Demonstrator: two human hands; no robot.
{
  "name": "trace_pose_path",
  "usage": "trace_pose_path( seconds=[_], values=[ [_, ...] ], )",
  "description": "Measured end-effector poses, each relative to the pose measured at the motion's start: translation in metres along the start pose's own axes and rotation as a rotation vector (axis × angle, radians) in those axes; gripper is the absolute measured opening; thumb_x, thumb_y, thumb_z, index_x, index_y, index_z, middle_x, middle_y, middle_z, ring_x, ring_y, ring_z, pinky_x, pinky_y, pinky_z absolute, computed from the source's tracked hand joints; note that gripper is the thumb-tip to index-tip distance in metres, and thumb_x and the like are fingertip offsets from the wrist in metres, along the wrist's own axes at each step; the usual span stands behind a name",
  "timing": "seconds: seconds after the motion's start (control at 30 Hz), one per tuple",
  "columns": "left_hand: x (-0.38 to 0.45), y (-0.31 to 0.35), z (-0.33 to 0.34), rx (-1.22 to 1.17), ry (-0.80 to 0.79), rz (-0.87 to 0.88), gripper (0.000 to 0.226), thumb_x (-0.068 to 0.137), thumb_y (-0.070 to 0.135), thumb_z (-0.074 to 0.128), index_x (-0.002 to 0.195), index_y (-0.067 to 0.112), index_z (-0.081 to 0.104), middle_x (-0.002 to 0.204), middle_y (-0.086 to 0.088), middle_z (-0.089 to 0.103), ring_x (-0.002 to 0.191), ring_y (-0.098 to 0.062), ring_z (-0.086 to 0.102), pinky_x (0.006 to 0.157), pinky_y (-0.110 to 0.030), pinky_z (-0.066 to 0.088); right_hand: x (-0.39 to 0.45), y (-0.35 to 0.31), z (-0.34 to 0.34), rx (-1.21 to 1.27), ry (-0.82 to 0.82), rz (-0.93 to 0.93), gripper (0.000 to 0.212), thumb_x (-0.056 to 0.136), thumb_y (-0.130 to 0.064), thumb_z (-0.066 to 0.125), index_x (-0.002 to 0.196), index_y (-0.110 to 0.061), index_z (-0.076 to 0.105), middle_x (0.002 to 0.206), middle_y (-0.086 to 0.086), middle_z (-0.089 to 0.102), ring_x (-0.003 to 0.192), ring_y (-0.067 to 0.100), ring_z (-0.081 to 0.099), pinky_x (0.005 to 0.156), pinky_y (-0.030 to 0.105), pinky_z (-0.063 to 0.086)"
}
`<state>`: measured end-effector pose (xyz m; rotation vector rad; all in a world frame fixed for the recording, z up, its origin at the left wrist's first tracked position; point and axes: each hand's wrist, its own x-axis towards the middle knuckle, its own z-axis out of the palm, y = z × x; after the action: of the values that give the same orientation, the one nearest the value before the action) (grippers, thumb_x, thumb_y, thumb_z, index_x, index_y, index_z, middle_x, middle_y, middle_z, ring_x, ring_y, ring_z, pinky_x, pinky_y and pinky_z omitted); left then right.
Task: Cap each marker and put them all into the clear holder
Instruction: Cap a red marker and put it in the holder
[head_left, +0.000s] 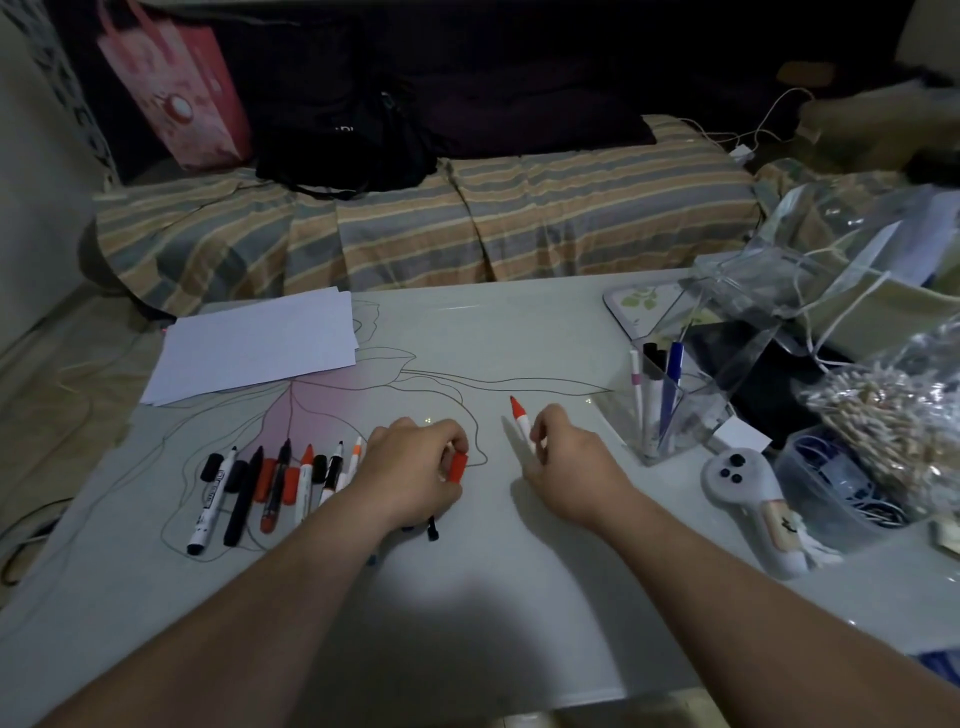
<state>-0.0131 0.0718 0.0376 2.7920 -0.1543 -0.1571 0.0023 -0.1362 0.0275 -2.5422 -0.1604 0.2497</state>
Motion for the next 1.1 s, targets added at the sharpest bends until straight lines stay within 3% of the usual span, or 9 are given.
trace_pose_path(
  seconds=[0.1,0.17,0.37,0.47,0.57,0.67,0.87,0.97,1.1],
  values=[
    [-0.002,0.004,-0.004,-0.398,0.051,-0.037,0.035,0.075,0.020,0.077,0.102,0.035,0.060,0.089,0.015,0.071,0.077,-0.003,0.062,0.073,-0.021,0.044,0.003,-0.003,-0.012,0.296,0.076,0.097,0.023,0.093,-0.017,0.050,0.111,-0.026,0.038,0.094,0.014,0.063,0.076,0.033,0.064,0.066,0.041,0.053],
    [-0.003,0.008,-0.008,-0.613,0.119,-0.080,0.030,0.074,0.014,0.079,0.092,0.031,0.063,0.083,0.011,0.073,0.067,-0.004,0.065,0.073,-0.021,0.049,0.006,-0.006,-0.020,0.398,0.121,0.133,0.025,0.096,-0.014,0.044,0.116,-0.028,0.041,0.096,0.014,0.061,0.074,0.028,0.057,0.062,0.036,0.047],
    [-0.003,0.012,-0.020,-0.883,0.217,-0.090,0.019,0.081,0.008,0.082,0.089,0.022,0.070,0.091,0.004,0.078,0.087,-0.015,0.076,0.092,-0.039,0.059,-0.003,-0.016,-0.047,0.622,0.131,0.012,0.014,0.102,-0.038,0.053,0.100,-0.030,0.066,0.080,0.002,0.062,0.062,0.010,0.048,0.057,0.028,0.038],
    [-0.002,0.012,-0.023,-0.883,0.261,-0.102,0.022,0.082,0.003,0.080,0.092,0.021,0.072,0.091,0.007,0.077,0.085,-0.010,0.075,0.092,-0.036,0.060,-0.005,-0.013,-0.055,0.477,0.212,-0.163,0.012,0.095,-0.043,0.066,0.096,-0.033,0.072,0.075,-0.010,0.059,0.062,0.005,0.048,0.060,0.024,0.038],
    [-0.002,0.010,-0.023,-0.855,0.294,-0.111,0.024,0.083,0.003,0.079,0.092,0.024,0.073,0.090,0.008,0.077,0.085,-0.008,0.073,0.090,-0.033,0.060,-0.007,-0.012,-0.062,0.272,0.287,-0.276,0.009,0.091,-0.040,0.072,0.097,-0.035,0.075,0.086,-0.012,0.064,0.081,-0.001,0.059,0.071,0.018,0.042],
    [-0.002,0.010,-0.024,-0.803,0.301,-0.102,0.025,0.084,0.007,0.078,0.095,0.030,0.073,0.090,0.010,0.076,0.084,-0.002,0.070,0.085,-0.027,0.057,-0.009,-0.012,-0.063,0.070,0.314,-0.372,0.014,0.090,-0.044,0.071,0.102,-0.038,0.075,0.091,-0.011,0.063,0.090,0.004,0.060,0.083,0.026,0.047],
    [-0.003,0.015,-0.024,-0.695,0.336,-0.048,0.024,0.088,0.016,0.075,0.103,0.035,0.074,0.100,0.016,0.070,0.091,0.004,0.062,0.078,-0.011,0.045,-0.007,-0.011,-0.055,-0.040,0.316,-0.365,0.018,0.090,-0.049,0.068,0.105,-0.039,0.073,0.093,-0.011,0.063,0.095,0.016,0.062,0.087,0.041,0.053],
    [-0.004,0.015,-0.026,-0.610,0.375,-0.006,0.025,0.089,0.017,0.074,0.106,0.035,0.074,0.103,0.017,0.066,0.094,0.006,0.058,0.075,0.000,0.040,-0.007,-0.010,-0.054,-0.057,0.323,-0.355,0.019,0.092,-0.049,0.066,0.107,-0.038,0.072,0.094,-0.010,0.062,0.095,0.014,0.062,0.084,0.040,0.053],
    [-0.004,0.014,-0.027,-0.594,0.381,0.021,0.028,0.090,0.016,0.074,0.106,0.039,0.073,0.104,0.018,0.066,0.096,0.008,0.056,0.076,0.002,0.038,-0.006,-0.011,-0.054,-0.018,0.327,-0.323,0.020,0.093,-0.049,0.064,0.105,-0.036,0.072,0.091,-0.008,0.062,0.092,0.012,0.062,0.080,0.036,0.051]
  ],
)
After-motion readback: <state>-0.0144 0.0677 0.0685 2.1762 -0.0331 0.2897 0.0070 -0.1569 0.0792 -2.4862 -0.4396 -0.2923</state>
